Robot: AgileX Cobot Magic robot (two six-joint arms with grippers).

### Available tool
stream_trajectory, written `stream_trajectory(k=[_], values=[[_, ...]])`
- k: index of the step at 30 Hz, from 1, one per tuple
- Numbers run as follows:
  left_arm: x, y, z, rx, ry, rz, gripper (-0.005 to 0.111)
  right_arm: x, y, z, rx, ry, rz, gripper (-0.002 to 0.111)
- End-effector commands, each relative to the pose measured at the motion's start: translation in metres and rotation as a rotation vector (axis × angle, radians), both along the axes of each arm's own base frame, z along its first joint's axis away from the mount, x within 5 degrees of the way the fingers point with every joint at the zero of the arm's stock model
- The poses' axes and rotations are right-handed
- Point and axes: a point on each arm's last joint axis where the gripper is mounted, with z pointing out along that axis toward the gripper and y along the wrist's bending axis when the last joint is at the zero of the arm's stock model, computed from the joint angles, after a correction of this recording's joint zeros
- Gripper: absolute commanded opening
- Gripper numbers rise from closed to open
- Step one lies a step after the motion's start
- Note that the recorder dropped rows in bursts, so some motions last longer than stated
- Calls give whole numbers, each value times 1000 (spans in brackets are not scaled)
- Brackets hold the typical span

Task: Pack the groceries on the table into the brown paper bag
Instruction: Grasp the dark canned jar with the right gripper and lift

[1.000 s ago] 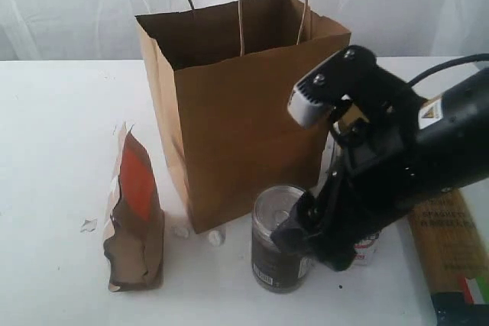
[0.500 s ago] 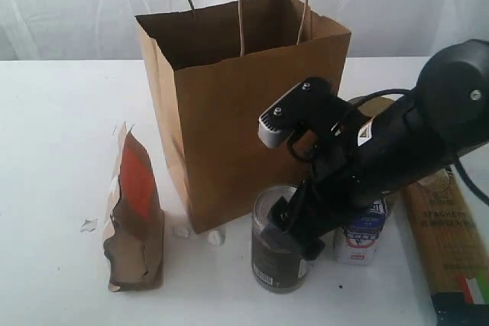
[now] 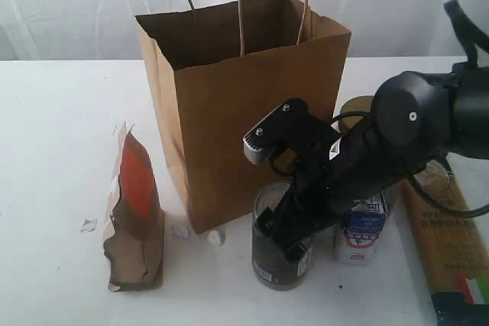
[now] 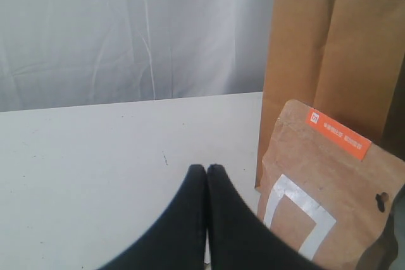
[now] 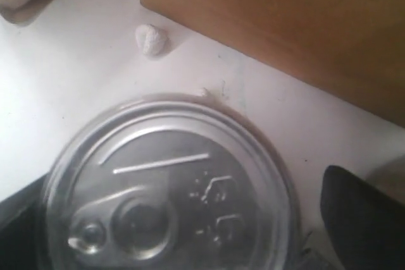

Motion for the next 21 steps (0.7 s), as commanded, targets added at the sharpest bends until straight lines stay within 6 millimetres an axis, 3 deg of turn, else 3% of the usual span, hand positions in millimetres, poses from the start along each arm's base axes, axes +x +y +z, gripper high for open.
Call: stream_trajectory(k=[1,3,5,10,14,21], values=[[0,0,-1,-8,-1,2,0,4,2,-1,12,-28,-1,88],[0,0,-1,-8,-1,2,0,4,4,0,33,-18,-19,78],[0,0,-1,-8,-1,2,0,3,6,0,68,10,-49,59],[0,0,-1,-8,-1,2,0,-2,5,8,97,43,-71,-1],[0,0,-1,-8,-1,2,0,-10,-1,33,159,-5,-108,0],[0,0,-1,-8,-1,2,0,-42,-26,98,284,-172,-148,0]])
